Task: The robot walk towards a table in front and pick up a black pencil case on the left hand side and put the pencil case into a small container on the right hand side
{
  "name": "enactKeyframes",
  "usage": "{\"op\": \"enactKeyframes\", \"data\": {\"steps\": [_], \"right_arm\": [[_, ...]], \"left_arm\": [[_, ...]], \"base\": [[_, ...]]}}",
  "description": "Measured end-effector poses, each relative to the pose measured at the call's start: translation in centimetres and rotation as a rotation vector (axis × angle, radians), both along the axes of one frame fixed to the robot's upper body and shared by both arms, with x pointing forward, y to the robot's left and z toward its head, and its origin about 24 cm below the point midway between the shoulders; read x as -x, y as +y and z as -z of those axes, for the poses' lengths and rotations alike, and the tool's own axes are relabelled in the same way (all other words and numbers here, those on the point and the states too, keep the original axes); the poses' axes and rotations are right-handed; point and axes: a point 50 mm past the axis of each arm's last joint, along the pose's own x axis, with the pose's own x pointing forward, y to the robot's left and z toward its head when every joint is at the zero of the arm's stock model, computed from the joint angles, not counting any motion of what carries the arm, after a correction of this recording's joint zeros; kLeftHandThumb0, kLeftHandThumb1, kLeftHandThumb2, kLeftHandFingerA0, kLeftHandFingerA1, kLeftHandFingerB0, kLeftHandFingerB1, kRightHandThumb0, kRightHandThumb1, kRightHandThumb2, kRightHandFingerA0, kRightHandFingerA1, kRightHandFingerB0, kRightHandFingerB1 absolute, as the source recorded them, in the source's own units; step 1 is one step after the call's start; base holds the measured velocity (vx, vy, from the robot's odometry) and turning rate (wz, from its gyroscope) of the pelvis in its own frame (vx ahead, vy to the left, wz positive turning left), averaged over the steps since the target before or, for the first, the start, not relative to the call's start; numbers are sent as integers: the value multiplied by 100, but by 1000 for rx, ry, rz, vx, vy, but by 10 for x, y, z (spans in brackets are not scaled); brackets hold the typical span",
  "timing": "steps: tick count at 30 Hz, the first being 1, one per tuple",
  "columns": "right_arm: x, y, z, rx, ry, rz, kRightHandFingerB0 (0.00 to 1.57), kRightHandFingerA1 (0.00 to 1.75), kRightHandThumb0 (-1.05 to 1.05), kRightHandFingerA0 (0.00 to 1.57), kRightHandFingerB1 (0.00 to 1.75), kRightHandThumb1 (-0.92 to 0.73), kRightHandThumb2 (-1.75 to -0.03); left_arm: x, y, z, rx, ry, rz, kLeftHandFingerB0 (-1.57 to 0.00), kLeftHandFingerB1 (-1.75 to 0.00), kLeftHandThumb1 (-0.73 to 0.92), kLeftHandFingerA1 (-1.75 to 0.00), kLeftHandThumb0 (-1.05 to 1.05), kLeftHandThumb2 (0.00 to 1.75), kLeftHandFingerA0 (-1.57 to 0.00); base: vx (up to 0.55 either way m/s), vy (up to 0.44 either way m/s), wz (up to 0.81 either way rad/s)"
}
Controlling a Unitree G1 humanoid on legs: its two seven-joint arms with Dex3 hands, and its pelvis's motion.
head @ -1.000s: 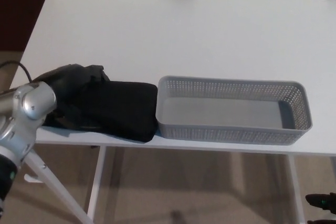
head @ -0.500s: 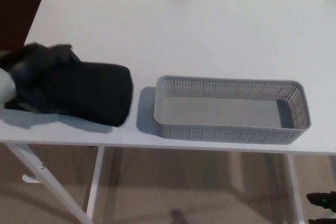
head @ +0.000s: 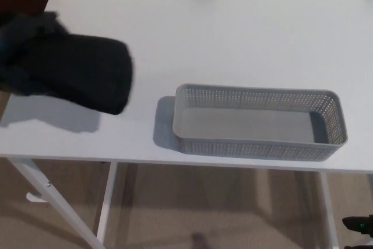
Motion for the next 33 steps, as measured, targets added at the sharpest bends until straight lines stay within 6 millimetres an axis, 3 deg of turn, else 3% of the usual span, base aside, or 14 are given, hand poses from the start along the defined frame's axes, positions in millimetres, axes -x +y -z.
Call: {"op": "enactKeyframes", "data": {"steps": [3, 4, 7, 8, 10, 11, 12, 15, 17, 18, 20, 22, 26, 33], "right_arm": [[1, 0, 1, 0, 4, 0, 50, 45, -31, 55, 41, -67, -59], [1, 0, 1, 0, 6, 1, 50, 45, -31, 55, 41, -67, -59], [1, 0, 1, -1, 7, 1, 49, 46, -30, 56, 42, -68, -59], [1, 0, 1, -1, 6, 0, 49, 46, -31, 56, 42, -67, -59], [1, 0, 1, -1, 6, 0, 49, 46, -32, 56, 41, -67, -59], [1, 0, 1, -1, 6, 0, 49, 45, -31, 54, 41, -68, -60], [1, 0, 1, -1, 5, -1, 49, 45, -31, 54, 41, -68, -60], [0, 2, 1, 0, 5, -8, 48, 44, -31, 52, 41, -68, -60], [0, 2, 1, -1, 7, -11, 48, 45, -31, 55, 41, -68, -60], [0, 2, 1, 0, 7, -11, 50, 45, -31, 57, 41, -68, -59], [1, 2, 2, 0, 10, -12, 50, 45, -31, 57, 41, -68, -59], [1, 2, 2, 0, 13, -13, 50, 45, -32, 58, 41, -68, -60], [1, 3, 3, 4, 12, -20, 50, 44, -32, 57, 40, -68, -60], [1, 5, 3, 10, 16, -34, 50, 46, -31, 57, 41, -67, -59]], "left_arm": [[3, -28, -8, 5, -26, 97, -55, -125, 85, -162, -13, 59, -59], [3, -41, -11, 12, -34, 138, -62, -109, 83, -156, -17, 63, -58], [5, -76, -17, 50, -51, 242, -64, -107, 81, -151, -20, 67, -65], [5, -84, -19, 62, -55, 265, -54, -140, 81, -159, -19, 64, -63], [5, -104, -25, 95, -65, 314, -46, -151, 82, -168, -21, 55, -62], [5, -112, -27, 111, -69, 333, -50, -134, 77, -154, -24, 63, -58], [6, -124, -30, 130, -74, 363, -50, -134, 77, -154, -24, 63, -58], [9, -152, -34, 171, -79, 431, -50, -151, 81, -167, -21, 62, -67], [12, -165, -33, 193, -74, 458, -52, -149, 77, -173, -21, 71, -61], [13, -168, -33, 200, -71, 463, -52, -151, 79, -169, -21, 66, -76], [15, -179, -31, 231, -59, 473, -55, -146, 79, -166, -22, 66, -63], [17, -192, -28, 265, -39, 483, -70, -125, 77, -149, -21, 73, -77], [19, -212, -21, 356, 9, 475, -73, -134, 73, -151, -18, 86, -93], [23, -239, -5, 512, 124, 418, -76, -126, 71, -149, -16, 89, -96]], "base": [[0, 0, 0], [0, 0, 0], [0, 0, 0], [0, 0, 0], [0, 0, 0], [0, 0, 0], [0, 0, 0], [0, 0, 0], [0, 0, 0], [0, 0, 0], [0, 0, 0], [0, 0, 0], [0, 0, 0], [0, 0, 0]]}}
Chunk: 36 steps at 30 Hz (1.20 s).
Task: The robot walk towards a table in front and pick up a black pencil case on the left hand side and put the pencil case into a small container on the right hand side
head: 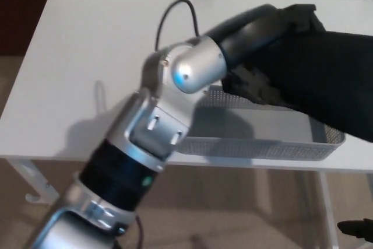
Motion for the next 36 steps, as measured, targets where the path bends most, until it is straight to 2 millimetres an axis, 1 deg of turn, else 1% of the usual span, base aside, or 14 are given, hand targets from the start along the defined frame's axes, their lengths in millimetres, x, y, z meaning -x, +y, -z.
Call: {"op": "enactKeyframes", "data": {"steps": [3, 7, 11, 14, 19, 23, 27, 30, 31, 32, 33, 34, 35, 36], "right_arm": [[0, 0, 0, -1, -2, 0, 48, 45, -32, 55, 41, -69, -60], [-2, 2, -1, 3, -6, -19, 48, 44, -33, 54, 40, -69, -60], [-5, 4, -2, 11, -8, -37, 48, 45, -34, 58, 40, -69, -60], [-7, 4, -4, 16, -14, -44, 48, 45, -36, 58, 39, -68, -60], [-11, 2, -7, 28, -23, -54, 50, 45, -35, 59, 40, -68, -60], [-11, 3, -7, 30, -22, -63, 48, 44, -34, 55, 40, -69, -60], [-12, 3, -7, 29, -21, -69, 47, 44, -33, 52, 40, -69, -60], [-13, 3, -8, 28, -22, -71, 46, 45, -33, 52, 40, -69, -60], [-13, 3, -8, 28, -22, -71, 46, 44, -33, 52, 40, -69, -60], [-13, 3, -8, 28, -21, -71, 45, 43, -34, 50, 39, -69, -60], [-13, 3, -7, 28, -19, -70, 45, 44, -34, 51, 40, -69, -60], [-13, 3, -7, 28, -18, -70, 45, 44, -34, 51, 40, -69, -60], [-13, 3, -8, 28, -19, -71, 46, 45, -33, 52, 40, -68, -60], [-13, 3, -8, 28, -19, -71, 46, 45, -33, 52, 40, -68, -60]], "left_arm": [[1, -5, 15, 56, 90, -50, -73, -131, 72, -155, -20, 88, -93], [3, -4, 40, 56, 171, -123, -70, -131, 75, -151, -20, 84, -89], [4, -1, 56, 33, 199, -170, -72, -131, 76, -154, -19, 81, -93], [3, 4, 60, 24, 194, -197, -69, -137, 75, -156, -20, 89, -93], [-1, 19, 69, -29, 172, -256, -68, -137, 78, -156, -22, 83, -92], [-4, 31, 72, -74, 150, -286, -70, -129, 80, -155, -23, 76, -90], [-7, 43, 72, -103, 129, -306, -60, -142, 86, -162, -19, 72, -85], [-9, 49, 69, -117, 118, -310, -64, -128, 84, -159, -18, 72, -87], [-10, 51, 68, -124, 111, -310, -71, -110, 82, -149, -16, 73, -90], [-10, 53, 68, -127, 107, -311, -67, -63, 78, -118, -24, 63, -100], [-12, 55, 66, -130, 99, -314, -33, -32, 62, -70, -49, 59, -72], [-12, 56, 64, -131, 91, -315, -33, -32, 62, -70, -49, 59, -72], [-13, 57, 63, -134, 82, -317, 0, -6, 58, -4, -77, 59, 0], [-15, 60, 59, -149, 63, -319, 0, -1, 49, 0, -84, 86, 0]], "base": [[0, 0, 0], [0, 0, 0], [0, 0, 0], [0, 0, 0], [0, 0, 0], [0, 0, 0], [0, 0, 0], [0, 0, 0], [0, 0, 0], [0, 0, 0], [0, 0, 0], [0, 0, 0], [0, 0, 0], [0, 0, 0]]}}
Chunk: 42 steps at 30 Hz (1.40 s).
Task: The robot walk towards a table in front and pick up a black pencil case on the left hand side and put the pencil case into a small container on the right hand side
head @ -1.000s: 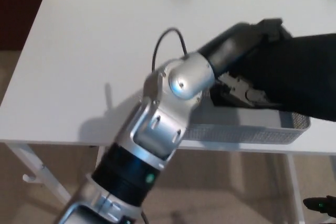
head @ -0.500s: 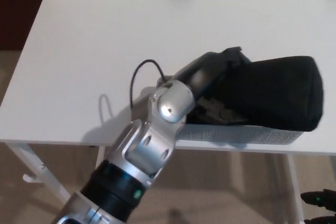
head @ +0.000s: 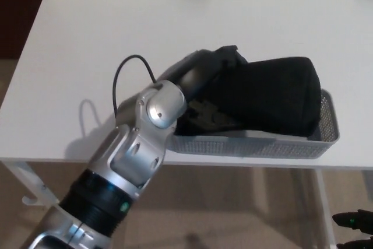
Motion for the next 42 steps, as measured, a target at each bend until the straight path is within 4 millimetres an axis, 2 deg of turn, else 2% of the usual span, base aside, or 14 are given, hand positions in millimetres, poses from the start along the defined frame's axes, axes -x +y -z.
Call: {"op": "enactKeyframes", "data": {"steps": [1, 2, 11, 20, 30, 33, 34, 35, 40, 41, 42], "right_arm": [[0, 0, 0, 0, 0, 0, 46, 45, -33, 52, 40, -68, -60], [0, 0, 0, 0, 3, 1, 46, 45, -34, 53, 40, -68, -60], [0, 1, 0, 0, 3, -8, 45, 45, -33, 54, 40, -68, -60], [-2, 2, 0, -2, 5, -15, 46, 46, -33, 56, 40, -68, -60], [-4, 3, -1, -1, 9, -18, 45, 44, -34, 54, 39, -68, -60], [-5, 3, -1, -1, 10, -19, 44, 45, -33, 53, 39, -68, -60], [-5, 3, -1, -2, 11, -19, 45, 45, -33, 52, 40, -69, -60], [-5, 3, -1, -2, 12, -19, 46, 45, -33, 53, 40, -68, -60], [-4, 4, -1, -3, 13, -21, 45, 45, -34, 57, 39, -69, -60], [-4, 4, -1, -3, 14, -21, 46, 45, -33, 57, 39, -68, -60], [-4, 4, 0, -3, 15, -21, 46, 46, -31, 58, 40, -68, -60]], "left_arm": [[-2, 3, -2, -27, -9, 3, 0, -1, 49, 0, -84, 86, 0], [-3, 6, -4, -54, -18, 7, 0, 0, 57, 0, -86, 57, 0], [0, 15, -4, -184, 1, 41, 0, 0, 61, 0, -96, 58, 0], [1, 18, -4, -212, 34, 53, 0, 0, 61, 0, -100, 61, 0], [4, 17, -15, -211, 20, 82, 0, 0, 63, 0, -99, 60, 0], [6, 22, -30, -186, -30, 83, 0, 0, 63, 0, -95, 60, 0], [8, 24, -37, -172, -52, 87, 0, 0, 48, 0, -90, 82, 0], [10, 25, -44, -160, -75, 93, 0, 0, 62, 0, -89, 60, 0], [32, 31, -75, -89, -203, 137, 0, -1, 62, 0, -87, 61, 0], [36, 32, -78, -76, -218, 143, 0, -6, 62, -3, -88, 60, 0], [43, 33, -81, -59, -237, 153, -1, -7, 47, 0, -82, 87, 0]], "base": [[0, 0, 0], [0, 0, 0], [0, 0, 0], [0, 0, 0], [0, 0, 0], [0, 0, 0], [0, 0, 0], [0, 0, 0], [0, 0, 0], [0, 0, 0], [0, 0, 0]]}}
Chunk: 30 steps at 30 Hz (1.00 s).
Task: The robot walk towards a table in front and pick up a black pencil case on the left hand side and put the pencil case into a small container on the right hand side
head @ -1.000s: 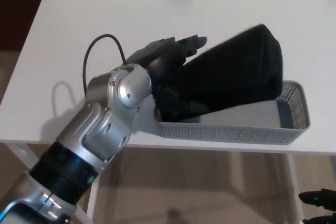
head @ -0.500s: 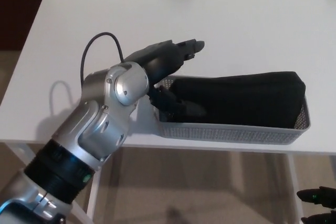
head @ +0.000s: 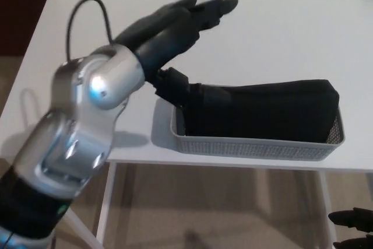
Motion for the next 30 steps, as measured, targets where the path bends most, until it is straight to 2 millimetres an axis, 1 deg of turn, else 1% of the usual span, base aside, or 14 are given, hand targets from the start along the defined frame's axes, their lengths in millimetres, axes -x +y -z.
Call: {"op": "enactKeyframes", "data": {"steps": [6, 8, 10, 13, 14, 18, 19, 20, 22, 23, 24, 27, 28, 30], "right_arm": [[3, 0, 2, -1, 8, 2, 46, 44, -32, 53, 40, -68, -60], [5, 0, 3, -1, 14, 4, 47, 45, -33, 55, 40, -67, -59], [7, -1, 4, -2, 21, 6, 47, 44, -32, 55, 39, -67, -59], [9, -1, 5, -2, 28, 8, 48, 45, -30, 55, 40, -67, -59], [10, -1, 6, -3, 32, 10, 48, 44, -30, 55, 40, -67, -59], [18, -2, 10, -4, 54, 17, 48, 45, -31, 55, 40, -67, -59], [21, -2, 12, -4, 64, 21, 48, 45, -31, 55, 40, -67, -59], [25, -3, 14, -5, 75, 26, 48, 45, -31, 55, 41, -67, -59], [31, -3, 17, -6, 93, 34, 47, 45, -31, 55, 40, -67, -59], [35, -4, 19, -7, 101, 39, 47, 45, -32, 55, 40, -67, -59], [38, -4, 20, -7, 110, 43, 46, 44, -32, 54, 39, -68, -60], [45, -5, 23, -7, 126, 51, 46, 43, -32, 54, 39, -67, -60], [48, -5, 24, -8, 132, 53, 46, 44, -32, 54, 40, -67, -59], [52, -5, 26, -9, 140, 57, 46, 44, -33, 54, 39, -67, -59]], "left_arm": [[33, 16, 4, 115, 16, 37, -4, -18, 40, -6, -71, 83, 0], [45, 25, 15, 146, 68, 38, -8, -27, 43, -21, -78, 73, -11], [60, 35, 37, 177, 171, 32, -12, -26, 53, -25, -77, 57, -9], [75, 43, 59, 200, 285, 18, -13, -26, 47, -28, -75, 56, -12], [85, 48, 72, 209, 352, 3, -5, -34, 40, -33, -65, 82, -3], [113, 66, 111, 204, 552, -60, -7, -32, 43, -33, -71, 84, -1], [121, 72, 123, 195, 610, -84, -13, -29, 47, -29, -79, 64, -10], [132, 80, 136, 182, 679, -113, 0, -47, 20, -49, -35, 84, 0], [148, 93, 158, 157, 789, -160, 0, -47, 20, -49, -35, 84, 0], [156, 99, 169, 148, 844, -184, 0, -47, 21, -49, -35, 85, 0], [164, 105, 179, 138, 895, -206, -16, -27, 51, -30, -66, 57, -18], [179, 117, 202, 120, 997, -255, -18, -27, 54, -30, -67, 57, -18], [183, 122, 212, 114, 1033, -273, 0, -48, 28, -50, -36, 90, 0], [188, 128, 225, 106, 1078, -303, 0, -48, 29, -50, -36, 90, -1]], "base": [[0, 0, 0], [0, 0, 0], [0, 0, 0], [0, 0, 0], [0, 0, 0], [0, 0, 0], [0, 0, 0], [0, 0, 0], [0, 0, 0], [0, 0, 0], [0, 0, 0], [0, 0, 0], [0, 0, 0], [0, 0, 0]]}}
